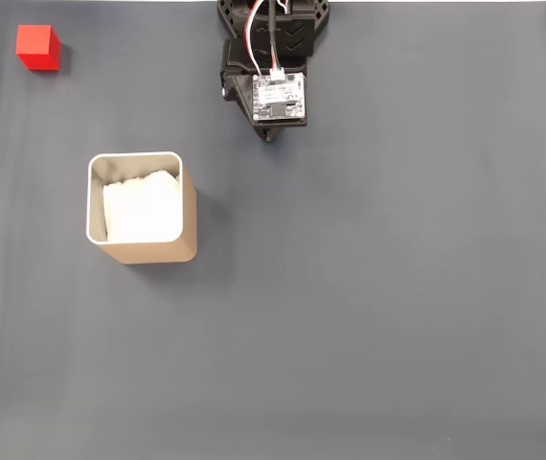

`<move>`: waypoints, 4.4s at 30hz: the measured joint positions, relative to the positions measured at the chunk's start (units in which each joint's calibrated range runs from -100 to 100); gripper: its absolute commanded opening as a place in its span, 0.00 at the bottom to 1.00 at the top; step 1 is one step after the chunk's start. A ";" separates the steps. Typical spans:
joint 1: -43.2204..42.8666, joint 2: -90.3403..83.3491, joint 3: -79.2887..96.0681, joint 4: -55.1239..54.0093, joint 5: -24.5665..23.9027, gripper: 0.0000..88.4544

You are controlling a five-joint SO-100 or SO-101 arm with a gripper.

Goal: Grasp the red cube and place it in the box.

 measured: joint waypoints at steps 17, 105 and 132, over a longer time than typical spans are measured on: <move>-0.83 4.90 -3.83 -27.05 -1.95 0.00; 73.43 66.96 -66.03 -9.34 -0.88 0.46; 72.90 70.80 -59.65 -23.15 -3.22 0.52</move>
